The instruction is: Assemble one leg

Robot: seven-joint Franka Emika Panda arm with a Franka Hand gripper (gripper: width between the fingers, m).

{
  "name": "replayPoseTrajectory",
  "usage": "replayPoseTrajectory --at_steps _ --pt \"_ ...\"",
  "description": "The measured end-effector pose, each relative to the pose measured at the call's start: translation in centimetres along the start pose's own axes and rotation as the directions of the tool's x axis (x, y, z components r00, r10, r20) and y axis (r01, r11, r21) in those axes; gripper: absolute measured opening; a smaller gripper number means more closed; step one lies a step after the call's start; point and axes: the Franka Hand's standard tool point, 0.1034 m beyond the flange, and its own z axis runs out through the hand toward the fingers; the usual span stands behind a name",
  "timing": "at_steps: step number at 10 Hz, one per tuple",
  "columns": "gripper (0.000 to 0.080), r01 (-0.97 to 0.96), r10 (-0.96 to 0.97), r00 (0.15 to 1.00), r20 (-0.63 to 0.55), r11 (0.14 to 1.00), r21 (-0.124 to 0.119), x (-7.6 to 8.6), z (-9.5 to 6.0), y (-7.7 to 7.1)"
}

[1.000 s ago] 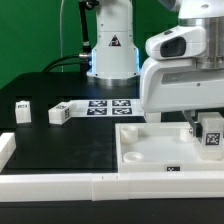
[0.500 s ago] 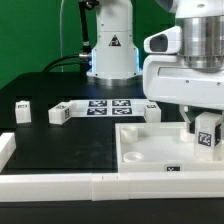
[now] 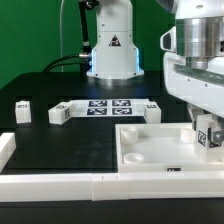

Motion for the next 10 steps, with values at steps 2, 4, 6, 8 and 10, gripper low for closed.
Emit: replayPoseTrajectory --at_steps 2,4,6,8,10 --pt "0.0453 0.07 -0.07 0.998 0.001 0.998 0.0 -0.04 0.01 0.0" --pt "0.0576 0.109 -0.109 0.994 0.004 0.994 -0.001 -0.4 0.04 0.07" --pt "0.0645 0.474 -0.474 0.881 0.008 0.881 0.001 -0.7 0.05 0.23" --pt "0.0648 0.726 -0.726 0.687 0.011 0.687 0.003 -0.54 0.2 0.35" --pt "0.0648 0.894 -0.894 0.448 0.013 0.448 0.007 -0.79 0.31 0.45"
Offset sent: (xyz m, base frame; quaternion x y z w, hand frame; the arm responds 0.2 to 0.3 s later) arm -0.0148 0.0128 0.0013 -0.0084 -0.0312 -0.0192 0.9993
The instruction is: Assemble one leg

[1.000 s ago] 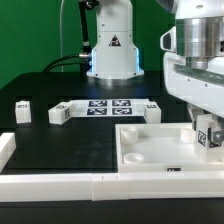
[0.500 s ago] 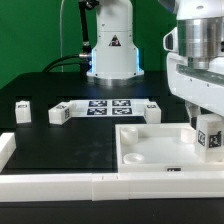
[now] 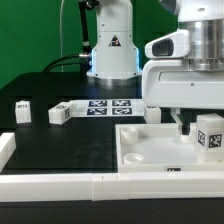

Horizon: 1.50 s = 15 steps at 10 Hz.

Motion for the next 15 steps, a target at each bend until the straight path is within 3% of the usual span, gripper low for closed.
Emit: replayPoseTrajectory --at_steps 3,6,8,10,13,15 --pt "0.0648 0.341 -0.341 0.94 0.0 0.94 -0.017 0.09 -0.06 0.04" --pt "0.0648 0.517 -0.517 0.856 0.005 0.855 -0.037 0.29 -0.07 0.39" --pt "0.0644 0.506 -0.506 0.863 0.005 0.862 -0.037 0.29 -0.05 0.4" --pt "0.0293 0.505 -0.505 0.863 0.006 0.862 -0.037 0.29 -0.04 0.42" --pt "0.0288 0.429 -0.429 0.903 0.002 0.903 -0.036 0.28 -0.04 0.4" --pt "0.0288 0.095 -0.095 0.995 -0.019 0.995 -0.034 0.31 -0.06 0.31"
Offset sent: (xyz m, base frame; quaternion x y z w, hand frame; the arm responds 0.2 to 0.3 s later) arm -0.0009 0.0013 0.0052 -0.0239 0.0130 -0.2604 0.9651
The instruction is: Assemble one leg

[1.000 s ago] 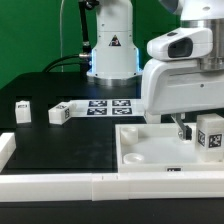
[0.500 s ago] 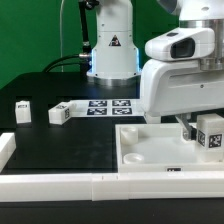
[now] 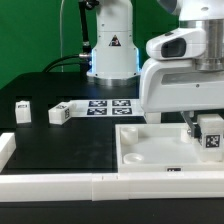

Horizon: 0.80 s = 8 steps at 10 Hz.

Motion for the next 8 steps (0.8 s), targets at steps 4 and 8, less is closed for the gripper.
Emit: replayPoseTrajectory --at_steps 4,8 --pt "0.0288 -0.62 0.62 0.785 0.014 0.784 0.014 0.1 -0.05 0.04" --pt "0.029 -0.909 0.909 0.416 0.011 0.416 0.012 -0.02 0.07 -0.47"
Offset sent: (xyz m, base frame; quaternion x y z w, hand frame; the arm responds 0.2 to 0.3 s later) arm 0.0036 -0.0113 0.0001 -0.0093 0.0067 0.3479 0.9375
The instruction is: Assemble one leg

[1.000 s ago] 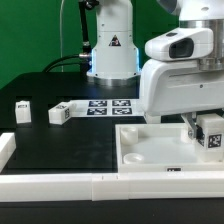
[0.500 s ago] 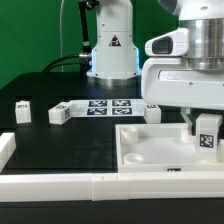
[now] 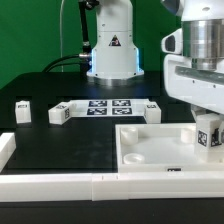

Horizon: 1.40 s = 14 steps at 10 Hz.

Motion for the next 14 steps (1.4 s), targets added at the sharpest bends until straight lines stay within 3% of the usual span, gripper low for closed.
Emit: replayPoseTrajectory --at_steps 2,4,6,8,10,12,14 --pt "0.029 -0.155 0.155 0.988 0.015 0.988 0.001 -0.04 0.0 -0.01" --pt "0.0291 -0.094 0.094 0.995 0.016 0.996 0.002 -0.08 0.01 -0.01" --pt "0.0605 -0.045 0.045 0.999 0.018 0.999 0.006 -0.41 -0.17 -0.12" --pt "0.0642 0.181 -0.181 0.983 0.014 0.983 0.011 -0.32 -0.21 -0.13" --pt "0.0647 0.495 -0.495 0.869 -0.004 0.869 0.015 -0.46 -0.12 -0.14" --pt "0.0649 0.716 -0.716 0.698 -0.008 0.698 0.011 -0.16 -0.08 -0.22" --pt "0.0649 0.876 -0.876 0.482 -0.004 0.482 -0.009 -0.05 -0.1 -0.25"
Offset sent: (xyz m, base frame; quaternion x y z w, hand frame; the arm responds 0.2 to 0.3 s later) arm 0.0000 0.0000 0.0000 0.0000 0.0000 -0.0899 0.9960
